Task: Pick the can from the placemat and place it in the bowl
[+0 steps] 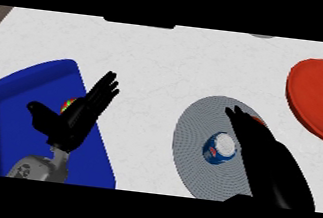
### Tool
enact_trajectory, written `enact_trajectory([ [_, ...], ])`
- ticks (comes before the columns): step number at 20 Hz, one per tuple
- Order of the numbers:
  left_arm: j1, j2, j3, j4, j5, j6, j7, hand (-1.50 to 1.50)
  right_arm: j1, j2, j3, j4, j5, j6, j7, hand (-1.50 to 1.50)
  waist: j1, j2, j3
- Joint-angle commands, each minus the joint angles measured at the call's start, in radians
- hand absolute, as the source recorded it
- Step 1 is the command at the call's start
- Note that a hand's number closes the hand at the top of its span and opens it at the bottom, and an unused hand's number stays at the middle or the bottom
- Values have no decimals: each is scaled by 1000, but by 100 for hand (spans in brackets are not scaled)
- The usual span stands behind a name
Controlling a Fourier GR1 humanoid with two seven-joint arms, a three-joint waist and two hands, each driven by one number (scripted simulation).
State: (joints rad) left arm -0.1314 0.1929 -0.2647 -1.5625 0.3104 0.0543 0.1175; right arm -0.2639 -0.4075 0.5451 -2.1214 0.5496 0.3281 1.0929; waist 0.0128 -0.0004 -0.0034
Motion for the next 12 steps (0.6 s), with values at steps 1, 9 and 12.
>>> enact_trajectory([
  [1, -12, 29, 34, -17, 23, -18, 40, 0, -77, 78, 15, 96, -4, 103, 221, -150, 3, 0, 1],
  [9, 0, -10, 17, -6, 0, -11, 15, 0, -92, 118, -3, 249, -24, 162, 211, -150, -4, 0, 2],
  [12, 47, -5, 17, -57, 9, -20, 25, 0, -28, 89, -7, 164, -34, 191, 211, -150, -12, -3, 2],
])
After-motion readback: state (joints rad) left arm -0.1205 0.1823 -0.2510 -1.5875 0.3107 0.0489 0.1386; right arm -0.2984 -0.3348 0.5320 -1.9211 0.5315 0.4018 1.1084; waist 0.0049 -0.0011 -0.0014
